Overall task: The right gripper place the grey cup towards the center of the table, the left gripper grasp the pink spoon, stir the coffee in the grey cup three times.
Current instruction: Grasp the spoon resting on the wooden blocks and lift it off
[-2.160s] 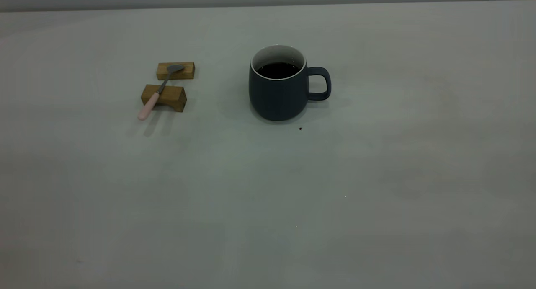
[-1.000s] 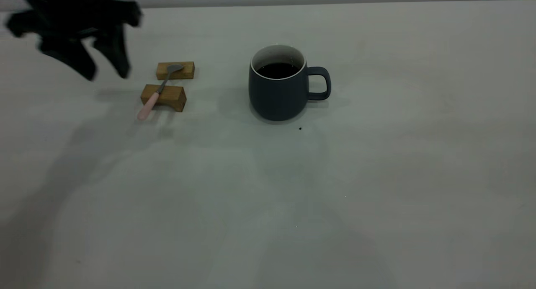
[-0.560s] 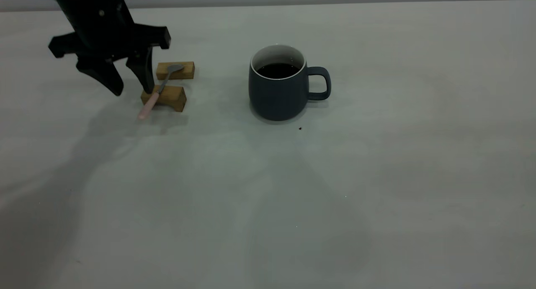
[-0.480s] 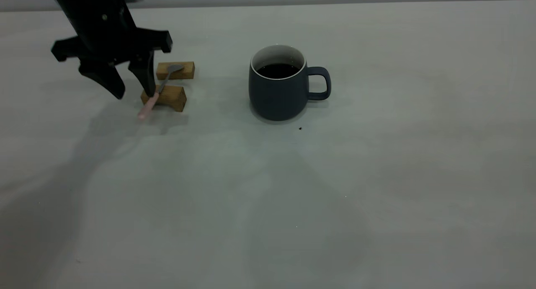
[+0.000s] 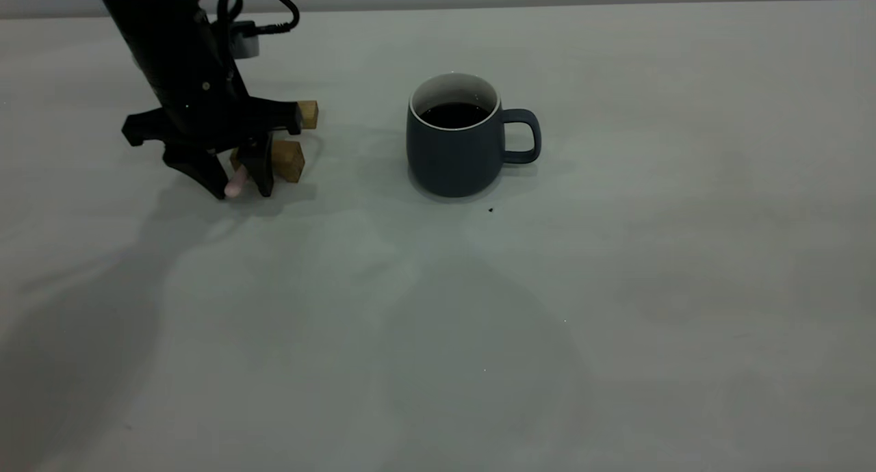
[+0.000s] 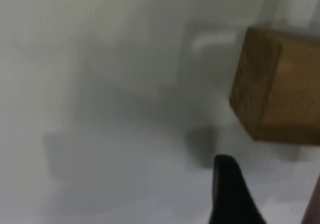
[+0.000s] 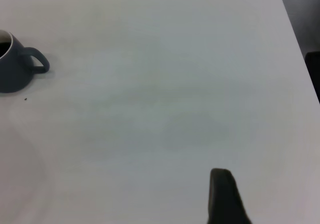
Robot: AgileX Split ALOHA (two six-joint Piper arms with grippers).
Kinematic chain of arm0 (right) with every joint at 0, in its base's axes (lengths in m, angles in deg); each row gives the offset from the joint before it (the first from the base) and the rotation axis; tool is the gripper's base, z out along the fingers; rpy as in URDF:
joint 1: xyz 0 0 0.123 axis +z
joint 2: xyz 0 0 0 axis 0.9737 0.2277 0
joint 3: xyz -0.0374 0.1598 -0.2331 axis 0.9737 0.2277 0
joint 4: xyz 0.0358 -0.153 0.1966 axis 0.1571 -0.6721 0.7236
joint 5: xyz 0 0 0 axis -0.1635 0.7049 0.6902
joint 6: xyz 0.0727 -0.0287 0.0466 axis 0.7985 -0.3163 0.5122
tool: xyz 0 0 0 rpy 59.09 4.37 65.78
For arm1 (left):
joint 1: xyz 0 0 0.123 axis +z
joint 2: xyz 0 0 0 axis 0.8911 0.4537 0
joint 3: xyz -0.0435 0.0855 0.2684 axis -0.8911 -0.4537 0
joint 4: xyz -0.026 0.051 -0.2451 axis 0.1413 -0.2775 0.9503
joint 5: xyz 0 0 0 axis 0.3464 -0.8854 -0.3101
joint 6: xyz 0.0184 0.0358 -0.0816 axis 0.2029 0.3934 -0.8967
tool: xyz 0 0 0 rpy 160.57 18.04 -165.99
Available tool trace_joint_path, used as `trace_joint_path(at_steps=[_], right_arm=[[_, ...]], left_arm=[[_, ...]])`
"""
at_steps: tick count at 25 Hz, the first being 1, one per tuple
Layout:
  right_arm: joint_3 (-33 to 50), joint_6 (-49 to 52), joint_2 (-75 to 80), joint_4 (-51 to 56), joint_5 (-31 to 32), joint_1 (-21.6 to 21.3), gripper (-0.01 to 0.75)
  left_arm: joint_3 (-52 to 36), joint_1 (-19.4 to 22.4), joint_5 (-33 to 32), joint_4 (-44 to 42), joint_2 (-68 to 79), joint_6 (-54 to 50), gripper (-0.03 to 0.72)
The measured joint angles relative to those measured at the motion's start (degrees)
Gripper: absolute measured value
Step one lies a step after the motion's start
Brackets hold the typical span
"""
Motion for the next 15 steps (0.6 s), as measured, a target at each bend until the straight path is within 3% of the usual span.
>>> trace_joint_path(at_steps=[2,7,15], right_arm=[[0.0,0.0,0.0,0.0,0.0,0.0,0.491],[0.0,0.0,0.0,0.0,0.0,0.0,0.491],[0.0,0.0,0.0,0.0,0.0,0.0,0.491]], left_arm=[[0.95,-0.14,-0.55,0.0,0.39,-0.05,0.404],[1.38,-0.51,-3.42,0.05,0.27,-1.1,0.118],[4.01,-0.51,-14.9,3.18,-6.68,-1.62,0.122]])
